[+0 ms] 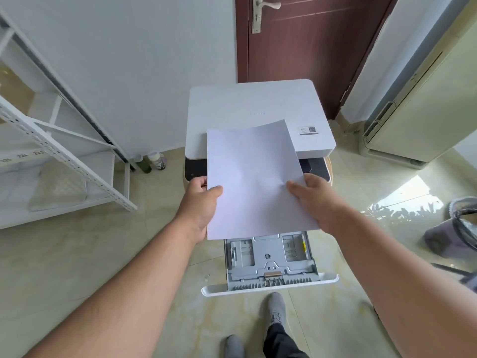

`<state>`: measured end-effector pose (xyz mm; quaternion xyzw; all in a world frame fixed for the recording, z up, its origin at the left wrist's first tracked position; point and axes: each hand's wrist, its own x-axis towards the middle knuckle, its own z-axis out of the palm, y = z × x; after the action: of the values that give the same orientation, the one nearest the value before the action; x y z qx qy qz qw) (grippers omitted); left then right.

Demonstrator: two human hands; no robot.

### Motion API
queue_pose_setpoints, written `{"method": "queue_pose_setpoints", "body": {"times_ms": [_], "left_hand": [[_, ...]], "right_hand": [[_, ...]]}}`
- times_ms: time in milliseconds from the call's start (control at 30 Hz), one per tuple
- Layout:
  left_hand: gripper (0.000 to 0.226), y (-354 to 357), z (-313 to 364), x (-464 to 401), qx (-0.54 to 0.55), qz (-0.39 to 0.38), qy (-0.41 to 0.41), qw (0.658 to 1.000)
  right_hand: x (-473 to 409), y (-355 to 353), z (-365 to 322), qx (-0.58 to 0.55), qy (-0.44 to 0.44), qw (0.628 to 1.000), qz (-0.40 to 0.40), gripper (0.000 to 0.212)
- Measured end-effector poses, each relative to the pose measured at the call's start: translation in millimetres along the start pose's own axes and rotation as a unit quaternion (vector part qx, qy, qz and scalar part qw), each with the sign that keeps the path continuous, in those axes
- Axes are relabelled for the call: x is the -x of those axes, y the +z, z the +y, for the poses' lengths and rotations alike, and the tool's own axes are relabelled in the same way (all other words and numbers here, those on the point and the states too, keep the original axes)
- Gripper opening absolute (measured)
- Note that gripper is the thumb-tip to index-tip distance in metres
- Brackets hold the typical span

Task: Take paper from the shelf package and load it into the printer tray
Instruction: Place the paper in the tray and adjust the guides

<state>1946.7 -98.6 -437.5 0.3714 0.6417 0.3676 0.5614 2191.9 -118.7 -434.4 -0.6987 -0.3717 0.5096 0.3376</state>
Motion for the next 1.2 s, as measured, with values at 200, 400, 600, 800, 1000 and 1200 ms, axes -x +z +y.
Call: {"method": "queue_pose_setpoints", "body": {"times_ms": [200,400,600,800,1000,1200], "left_hand": [[0.034,-1.3,-40.2,50.1,-0.050,-0.001,0.031,0.998],[0.028,-5.6,-78.1,83.1,-0.073,-0.014,0.058,0.996],[0.030,-1.1,-110.2,102.9,-0.089,-0.014,0.042,0.995],[0.031,11.8,-144.8,118.2,-0.100,-0.011,0.005,0.995],[0.037,24.4,-173.9,120.5,-0.112,-0.009,-0.051,0.992],[0.041,36.4,-193.0,114.3,-0.112,-0.013,-0.091,0.989]], "right_hand": [[52.4,4.0,41.3,-0.002,0.009,1.000,0.025,0.039],[86.1,3.4,78.7,-0.010,0.014,0.999,0.029,0.008],[103.5,-1.5,111.1,0.002,0.033,0.999,0.033,0.006],[109.6,-7.6,143.2,0.014,0.067,0.998,0.014,0.012],[102.4,-14.1,177.6,0.036,0.092,0.995,0.001,0.007],[88.7,-13.4,208.3,0.043,0.126,0.991,-0.001,0.006]]}}
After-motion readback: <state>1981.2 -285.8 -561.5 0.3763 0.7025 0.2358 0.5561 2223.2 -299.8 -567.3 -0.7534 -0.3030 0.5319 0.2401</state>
